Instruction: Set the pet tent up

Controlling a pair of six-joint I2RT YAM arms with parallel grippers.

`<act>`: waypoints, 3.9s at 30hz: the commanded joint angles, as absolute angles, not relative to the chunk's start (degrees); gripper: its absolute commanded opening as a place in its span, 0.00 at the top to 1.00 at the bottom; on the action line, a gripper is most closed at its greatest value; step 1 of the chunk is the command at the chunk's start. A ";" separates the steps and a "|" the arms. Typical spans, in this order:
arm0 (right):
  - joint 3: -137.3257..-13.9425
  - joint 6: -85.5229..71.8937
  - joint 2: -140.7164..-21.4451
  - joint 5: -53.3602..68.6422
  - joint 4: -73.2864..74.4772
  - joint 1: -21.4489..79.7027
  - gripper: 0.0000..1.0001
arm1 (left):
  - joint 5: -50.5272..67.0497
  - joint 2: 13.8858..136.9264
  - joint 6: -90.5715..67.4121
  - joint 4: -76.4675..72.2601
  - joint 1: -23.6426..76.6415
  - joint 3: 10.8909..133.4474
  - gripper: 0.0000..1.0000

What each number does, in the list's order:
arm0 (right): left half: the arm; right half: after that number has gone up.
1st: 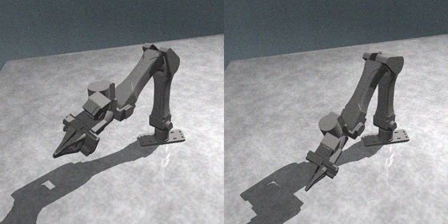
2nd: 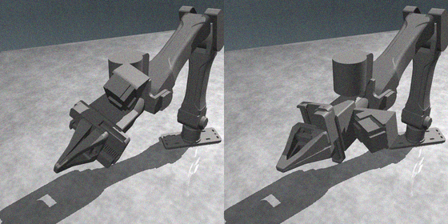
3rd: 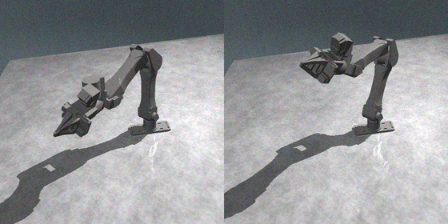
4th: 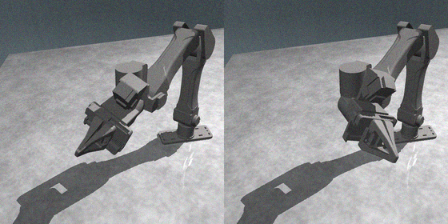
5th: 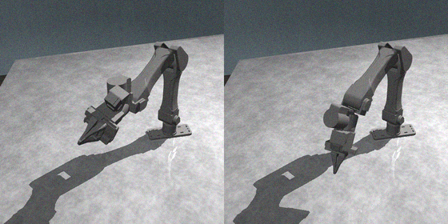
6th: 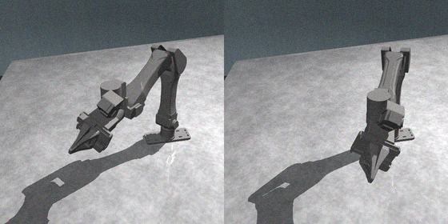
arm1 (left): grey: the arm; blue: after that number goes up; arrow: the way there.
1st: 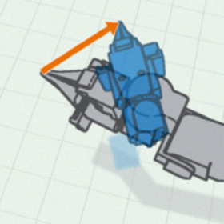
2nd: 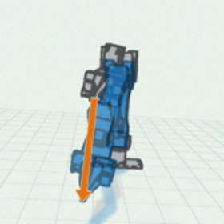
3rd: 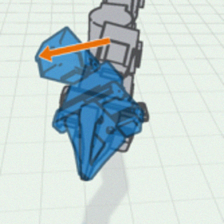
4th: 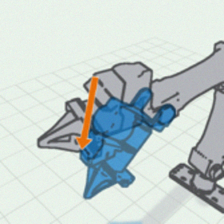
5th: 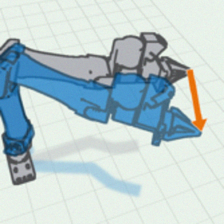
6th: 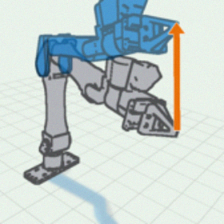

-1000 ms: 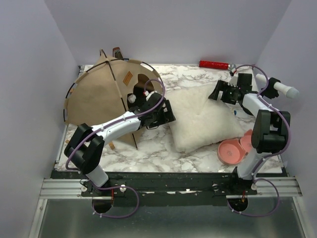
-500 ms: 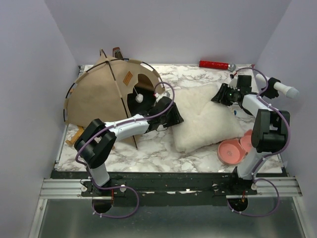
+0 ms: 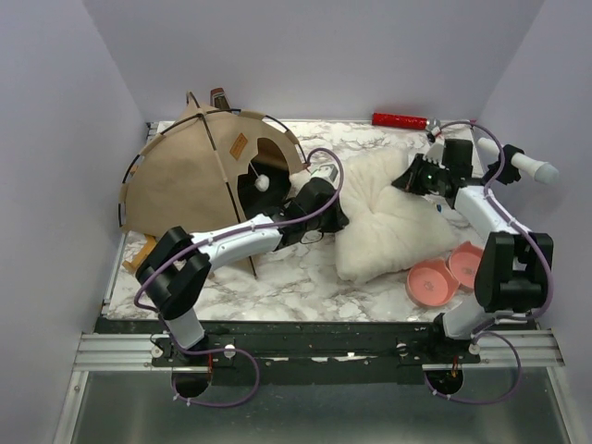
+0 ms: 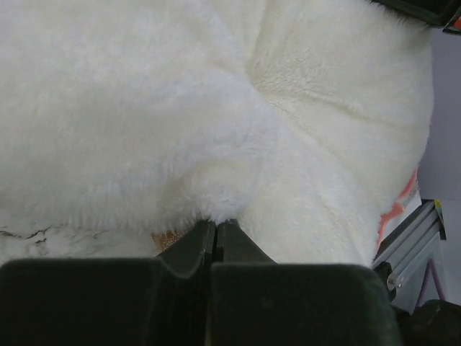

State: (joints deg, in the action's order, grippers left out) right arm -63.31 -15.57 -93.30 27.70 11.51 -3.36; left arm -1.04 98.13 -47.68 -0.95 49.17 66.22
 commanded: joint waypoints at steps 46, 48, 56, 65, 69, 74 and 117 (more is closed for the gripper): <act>-52.38 -22.69 -70.51 17.83 -2.37 36.89 1.00 | 14.10 74.10 -28.40 -4.04 38.52 51.36 1.00; -53.61 -21.18 -72.67 17.08 -2.54 39.06 1.00 | 12.96 73.54 -29.18 -4.20 38.08 49.63 1.00; -60.11 -16.18 -84.16 15.96 1.16 42.91 1.00 | 9.89 71.63 -32.14 -6.24 35.17 43.75 1.00; -68.47 -11.48 -96.45 13.58 2.64 44.24 1.00 | 10.32 72.64 -32.13 -8.56 32.60 42.36 1.00; -71.34 -10.38 -101.76 11.88 2.24 44.25 1.00 | 10.76 72.47 -29.87 -8.01 32.41 43.81 0.87; -72.82 -9.67 -106.33 7.48 2.24 44.29 1.00 | 9.45 70.16 -25.55 -2.84 32.43 48.31 0.53; -44.00 -17.32 -88.91 19.58 -42.82 44.30 1.00 | -2.90 83.86 -17.88 6.26 31.81 66.96 0.01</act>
